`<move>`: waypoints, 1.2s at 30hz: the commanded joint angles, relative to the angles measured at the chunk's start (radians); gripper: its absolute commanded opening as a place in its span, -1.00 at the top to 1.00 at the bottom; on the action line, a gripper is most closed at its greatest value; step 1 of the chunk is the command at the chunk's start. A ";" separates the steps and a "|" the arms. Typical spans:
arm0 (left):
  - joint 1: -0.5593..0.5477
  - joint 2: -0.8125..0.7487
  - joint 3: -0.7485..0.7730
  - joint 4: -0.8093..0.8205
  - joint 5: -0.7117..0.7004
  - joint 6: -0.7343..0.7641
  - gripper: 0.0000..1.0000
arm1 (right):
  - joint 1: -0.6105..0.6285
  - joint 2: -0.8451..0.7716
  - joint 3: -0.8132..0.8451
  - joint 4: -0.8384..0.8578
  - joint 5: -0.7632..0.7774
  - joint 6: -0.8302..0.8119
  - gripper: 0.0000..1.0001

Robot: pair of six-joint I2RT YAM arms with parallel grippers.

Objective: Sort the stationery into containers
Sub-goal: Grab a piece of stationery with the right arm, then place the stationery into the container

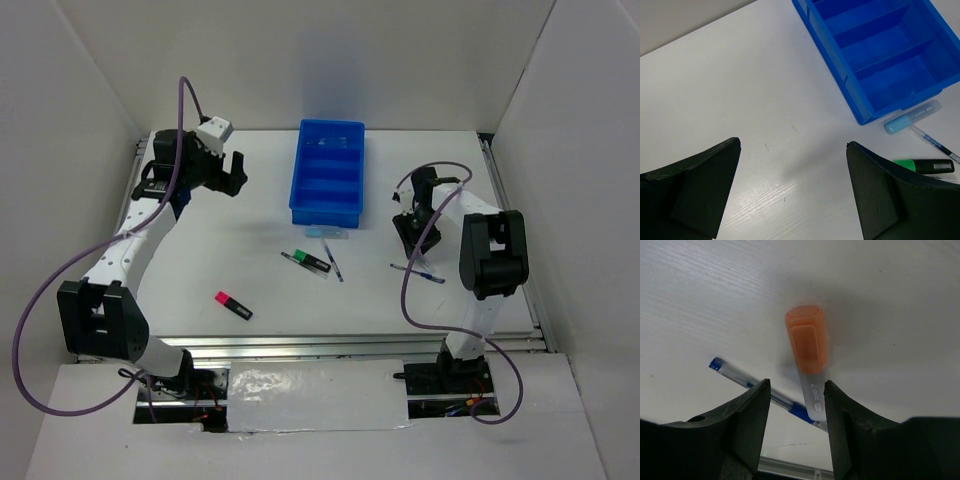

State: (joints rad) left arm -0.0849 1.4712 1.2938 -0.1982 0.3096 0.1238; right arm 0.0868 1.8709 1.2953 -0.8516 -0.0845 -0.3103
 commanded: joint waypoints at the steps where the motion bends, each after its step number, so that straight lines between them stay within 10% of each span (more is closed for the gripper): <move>1: 0.017 -0.025 0.004 0.026 0.023 -0.015 -0.99 | 0.018 0.022 0.039 -0.015 0.008 -0.018 -0.08; 17: 0.036 -0.002 0.019 0.026 0.045 0.007 -0.99 | 0.039 -0.007 0.209 -0.087 0.025 -0.111 0.66; 29: 0.109 -0.141 -0.106 0.069 0.108 0.042 -0.99 | 0.232 0.120 0.797 -0.057 0.054 -0.240 0.70; 36: 0.166 -0.253 -0.201 0.088 0.088 0.063 -0.99 | 0.298 0.250 0.826 0.178 0.081 -0.372 0.67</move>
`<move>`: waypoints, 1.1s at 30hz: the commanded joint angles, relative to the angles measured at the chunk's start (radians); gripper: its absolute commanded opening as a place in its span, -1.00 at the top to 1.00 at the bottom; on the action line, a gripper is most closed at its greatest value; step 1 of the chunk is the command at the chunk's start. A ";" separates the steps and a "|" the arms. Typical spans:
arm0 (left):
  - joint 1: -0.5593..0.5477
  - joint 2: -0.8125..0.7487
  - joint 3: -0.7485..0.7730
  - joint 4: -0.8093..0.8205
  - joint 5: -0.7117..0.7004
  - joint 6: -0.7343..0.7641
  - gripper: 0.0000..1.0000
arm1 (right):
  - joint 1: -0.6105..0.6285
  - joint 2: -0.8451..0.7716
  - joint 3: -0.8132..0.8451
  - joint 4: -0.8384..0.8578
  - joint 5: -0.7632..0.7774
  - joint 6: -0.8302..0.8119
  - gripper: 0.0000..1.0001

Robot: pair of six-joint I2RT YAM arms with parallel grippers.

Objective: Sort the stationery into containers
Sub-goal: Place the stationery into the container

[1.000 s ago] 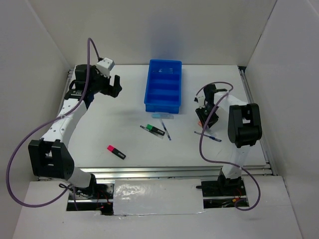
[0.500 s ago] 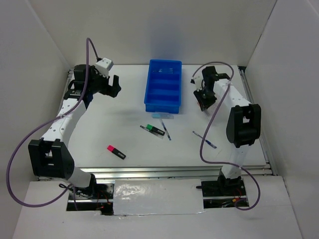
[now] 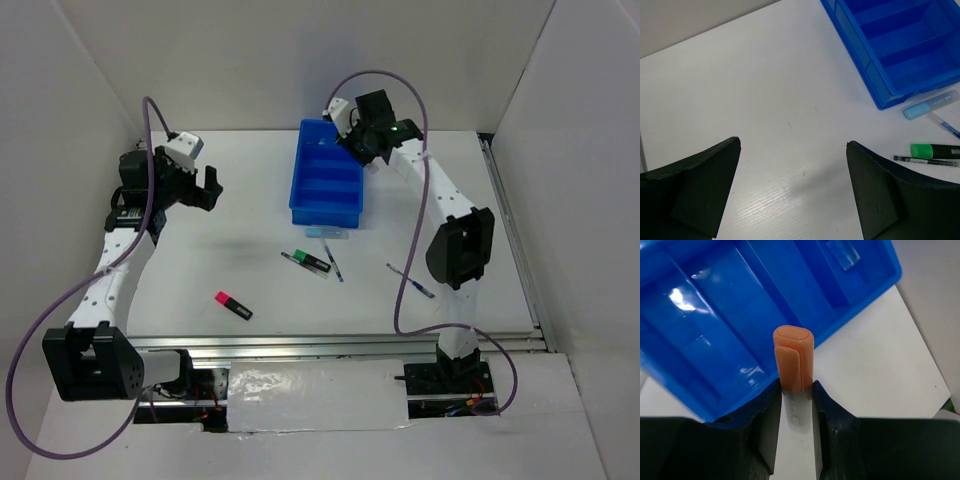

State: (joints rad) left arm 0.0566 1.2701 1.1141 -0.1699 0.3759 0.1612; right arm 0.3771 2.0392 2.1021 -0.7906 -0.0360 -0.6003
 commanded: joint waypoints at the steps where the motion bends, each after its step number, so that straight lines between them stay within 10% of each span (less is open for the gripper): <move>1: 0.029 -0.064 -0.026 0.055 0.021 0.026 -0.98 | 0.020 0.101 0.028 0.132 0.068 -0.101 0.67; 28: 0.147 -0.166 -0.091 0.007 0.046 0.044 -0.99 | 0.085 0.309 0.022 0.614 0.134 -0.265 0.95; 33: 0.160 -0.161 -0.089 0.006 0.047 0.041 -0.99 | 0.085 0.326 0.007 0.585 0.117 -0.263 0.69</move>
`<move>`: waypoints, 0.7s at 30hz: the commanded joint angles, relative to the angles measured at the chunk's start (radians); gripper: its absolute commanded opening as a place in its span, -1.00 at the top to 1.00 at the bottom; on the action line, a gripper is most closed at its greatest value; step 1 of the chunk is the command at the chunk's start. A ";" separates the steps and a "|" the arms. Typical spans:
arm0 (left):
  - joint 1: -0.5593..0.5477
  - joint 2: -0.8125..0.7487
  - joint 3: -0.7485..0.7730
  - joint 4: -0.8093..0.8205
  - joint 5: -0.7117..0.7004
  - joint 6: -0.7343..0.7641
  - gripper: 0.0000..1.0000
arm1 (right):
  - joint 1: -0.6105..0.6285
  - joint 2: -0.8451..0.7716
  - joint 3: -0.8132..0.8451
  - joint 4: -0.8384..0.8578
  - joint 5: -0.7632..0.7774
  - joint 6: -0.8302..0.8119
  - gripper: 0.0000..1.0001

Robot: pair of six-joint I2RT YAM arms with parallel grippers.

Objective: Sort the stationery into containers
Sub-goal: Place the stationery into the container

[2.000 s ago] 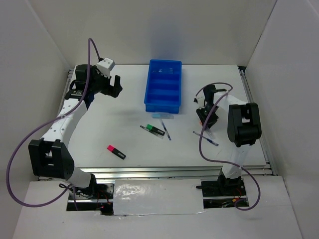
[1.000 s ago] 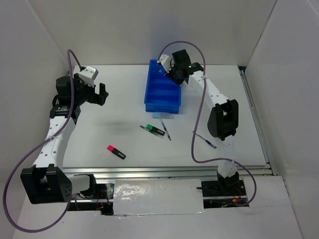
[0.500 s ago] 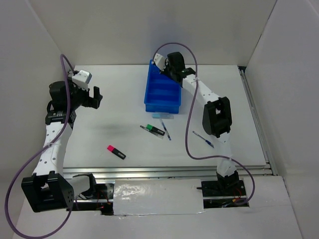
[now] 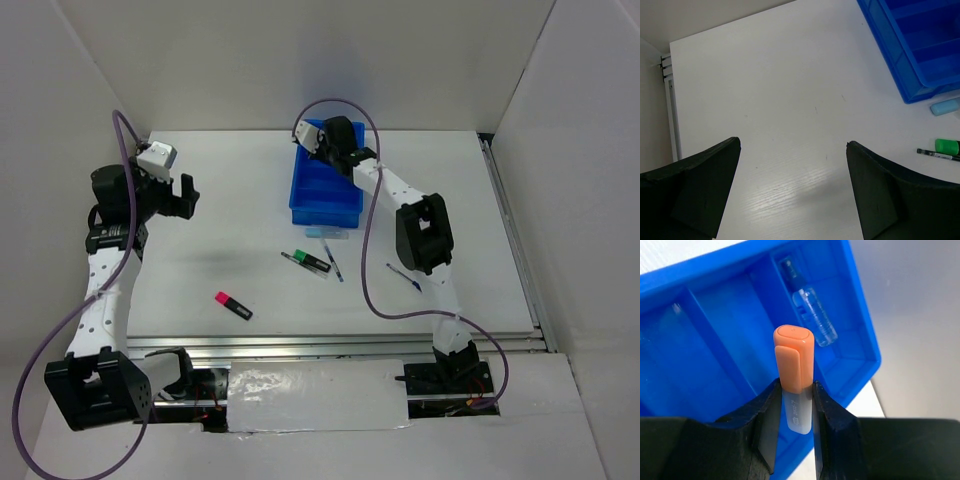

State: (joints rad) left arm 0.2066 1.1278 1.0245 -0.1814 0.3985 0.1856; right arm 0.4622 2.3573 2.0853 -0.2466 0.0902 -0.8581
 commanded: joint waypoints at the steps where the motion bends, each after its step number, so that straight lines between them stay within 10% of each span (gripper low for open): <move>1: 0.011 -0.017 0.002 0.014 0.026 0.015 -0.99 | 0.003 0.013 0.025 0.038 -0.009 -0.001 0.57; 9: 0.019 -0.022 0.003 0.011 0.033 0.012 -0.99 | 0.001 -0.018 -0.004 0.027 -0.038 0.057 -0.18; 21: -0.140 -0.037 -0.141 -0.041 0.513 0.223 -0.26 | -0.045 -0.430 -0.211 -0.126 -0.259 0.524 -0.01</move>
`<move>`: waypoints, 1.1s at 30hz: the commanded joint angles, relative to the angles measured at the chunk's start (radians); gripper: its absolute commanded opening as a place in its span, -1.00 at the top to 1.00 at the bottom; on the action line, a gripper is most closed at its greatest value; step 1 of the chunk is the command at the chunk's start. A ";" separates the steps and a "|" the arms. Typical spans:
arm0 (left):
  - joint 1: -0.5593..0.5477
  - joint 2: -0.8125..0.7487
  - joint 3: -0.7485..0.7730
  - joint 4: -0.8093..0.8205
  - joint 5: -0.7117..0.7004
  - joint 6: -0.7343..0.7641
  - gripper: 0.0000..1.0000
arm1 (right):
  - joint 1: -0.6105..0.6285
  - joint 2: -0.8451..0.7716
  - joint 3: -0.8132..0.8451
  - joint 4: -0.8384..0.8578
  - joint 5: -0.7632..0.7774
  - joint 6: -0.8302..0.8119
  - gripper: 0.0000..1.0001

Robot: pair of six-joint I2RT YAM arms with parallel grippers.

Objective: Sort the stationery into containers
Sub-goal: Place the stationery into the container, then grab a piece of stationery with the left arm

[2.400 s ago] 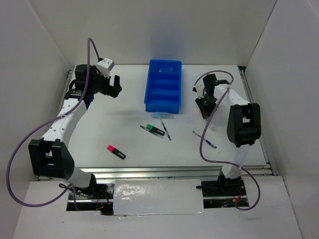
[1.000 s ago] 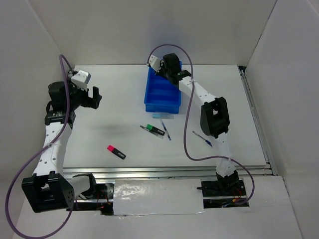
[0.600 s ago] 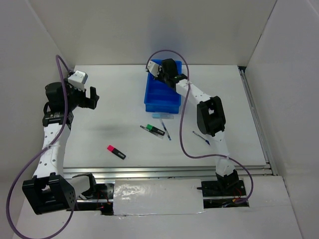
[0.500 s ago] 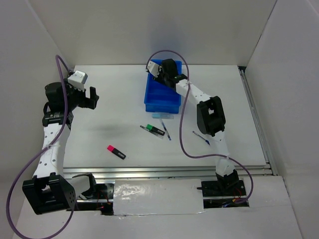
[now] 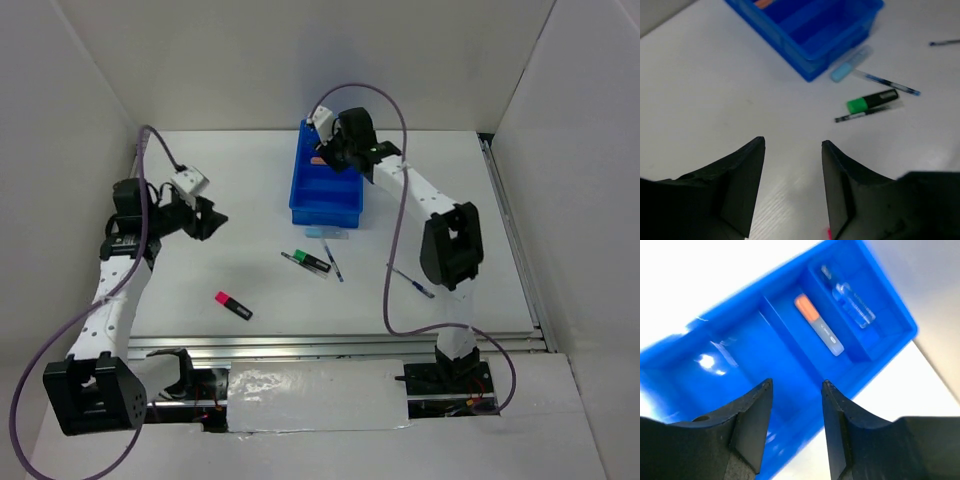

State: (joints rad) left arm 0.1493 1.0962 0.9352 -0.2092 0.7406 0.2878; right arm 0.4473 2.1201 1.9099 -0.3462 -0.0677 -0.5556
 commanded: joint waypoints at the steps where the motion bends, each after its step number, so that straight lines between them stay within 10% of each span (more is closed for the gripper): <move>1: -0.117 0.005 -0.067 -0.010 0.161 0.148 -0.19 | -0.044 -0.262 -0.093 -0.036 -0.124 0.261 -0.01; 8: -0.402 0.131 -0.190 0.292 -0.090 0.049 0.15 | -0.136 -0.549 -0.409 -0.054 -0.222 0.421 0.05; 17: -0.550 0.373 -0.190 0.648 -0.259 -0.235 -0.06 | -0.272 -0.758 -0.636 -0.100 -0.294 0.430 0.08; 33: -0.654 0.672 0.017 0.692 -0.725 -0.847 -0.26 | -0.440 -0.902 -0.767 -0.140 -0.333 0.424 0.07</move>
State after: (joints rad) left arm -0.4786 1.7390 0.8951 0.4347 0.1299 -0.4091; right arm 0.0223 1.2491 1.1606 -0.4736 -0.3820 -0.1387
